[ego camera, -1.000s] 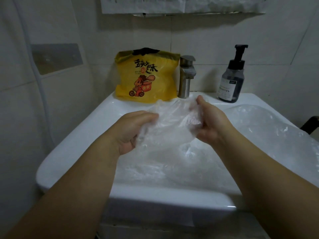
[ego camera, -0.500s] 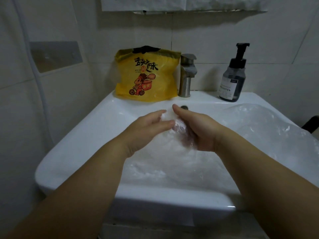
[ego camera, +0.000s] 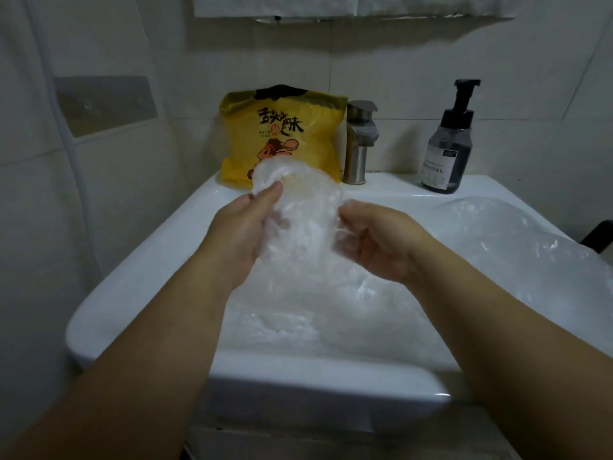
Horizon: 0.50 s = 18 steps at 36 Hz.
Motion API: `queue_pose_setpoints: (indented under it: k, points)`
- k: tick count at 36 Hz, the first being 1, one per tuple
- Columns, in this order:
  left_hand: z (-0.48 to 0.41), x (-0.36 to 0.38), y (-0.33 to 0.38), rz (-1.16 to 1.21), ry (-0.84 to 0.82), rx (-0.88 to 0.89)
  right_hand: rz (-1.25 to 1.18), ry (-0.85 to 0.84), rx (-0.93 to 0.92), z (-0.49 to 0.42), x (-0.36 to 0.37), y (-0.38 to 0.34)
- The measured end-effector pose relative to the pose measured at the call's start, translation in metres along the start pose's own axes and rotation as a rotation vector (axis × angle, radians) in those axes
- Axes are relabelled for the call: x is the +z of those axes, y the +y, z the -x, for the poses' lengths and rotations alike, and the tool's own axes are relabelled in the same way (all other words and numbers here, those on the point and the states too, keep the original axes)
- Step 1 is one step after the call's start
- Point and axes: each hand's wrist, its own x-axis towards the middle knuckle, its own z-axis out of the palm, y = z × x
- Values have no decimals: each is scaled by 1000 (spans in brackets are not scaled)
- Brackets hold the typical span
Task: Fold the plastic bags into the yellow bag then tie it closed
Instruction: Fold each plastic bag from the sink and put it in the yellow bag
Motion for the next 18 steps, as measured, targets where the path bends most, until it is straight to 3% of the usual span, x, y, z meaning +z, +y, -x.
queue_pose_setpoints:
  k: [6, 11, 14, 18]
  points:
    - [-1, -1, -3, 7, -153, -61, -174, 171, -113, -5, -12, -4]
    - [-4, -5, -3, 42, -162, 32, -244, 183, -178, -4, -11, -6]
    - [-3, -3, 2, 195, -120, 44, -346, 190, -199, -2, -13, -11]
    - [1, -2, 4, 202, -106, 20, -389, 73, -163, 0, -17, -13]
